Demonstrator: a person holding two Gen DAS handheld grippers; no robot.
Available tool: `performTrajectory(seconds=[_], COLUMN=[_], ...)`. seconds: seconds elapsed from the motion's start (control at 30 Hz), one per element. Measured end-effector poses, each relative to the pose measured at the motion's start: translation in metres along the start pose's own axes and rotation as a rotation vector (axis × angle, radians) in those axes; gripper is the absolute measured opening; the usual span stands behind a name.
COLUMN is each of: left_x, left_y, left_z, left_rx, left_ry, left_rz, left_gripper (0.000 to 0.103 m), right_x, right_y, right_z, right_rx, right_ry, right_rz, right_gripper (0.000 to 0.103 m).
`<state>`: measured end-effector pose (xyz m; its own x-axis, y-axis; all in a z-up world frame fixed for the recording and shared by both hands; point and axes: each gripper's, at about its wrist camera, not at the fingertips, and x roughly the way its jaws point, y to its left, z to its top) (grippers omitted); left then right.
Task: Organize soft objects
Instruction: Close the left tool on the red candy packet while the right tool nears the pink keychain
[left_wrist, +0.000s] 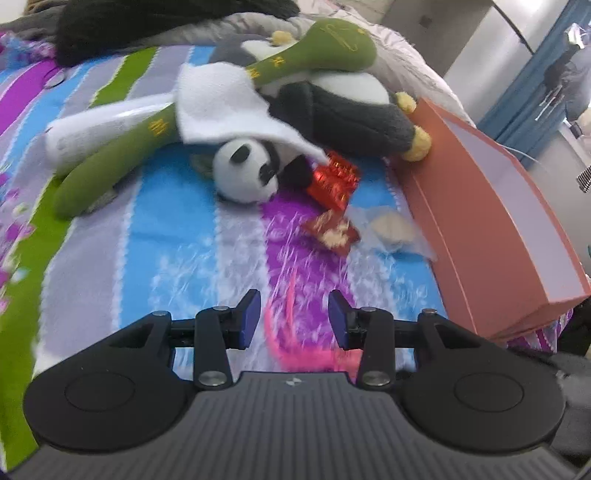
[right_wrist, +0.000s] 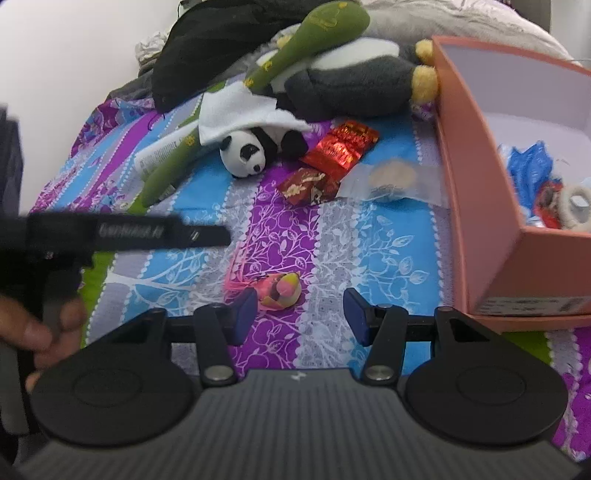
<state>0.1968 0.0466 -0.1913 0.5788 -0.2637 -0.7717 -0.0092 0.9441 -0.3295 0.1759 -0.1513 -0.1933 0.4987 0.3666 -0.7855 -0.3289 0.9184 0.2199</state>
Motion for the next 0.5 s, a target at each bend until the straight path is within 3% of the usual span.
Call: performTrajectory(seconds=[0.1,0.23,0.5], left_x=[0.019,0.043,0.077], left_y=[-0.002,-0.009,-0.022], left_z=[0.015,0.031,0.051], left_rx=[0.024,0.087,0.175], left_ry=[0.016,0.032,0.045], left_rz=[-0.024,-0.029,-0.072], left_gripper=[0.046,0.063,0.064], right_x=[0.014,0.027,0.048], right_y=[0.001,-0.001,-0.005], right_z=[0.004,0.01,0.015], right_rx=[-0.012,-0.027,-0.058], right_ry=[0.017,0.026,0.049], right_rz=[0.016,0.038,0.065], right_gripper=[0.054,0.054,0.053])
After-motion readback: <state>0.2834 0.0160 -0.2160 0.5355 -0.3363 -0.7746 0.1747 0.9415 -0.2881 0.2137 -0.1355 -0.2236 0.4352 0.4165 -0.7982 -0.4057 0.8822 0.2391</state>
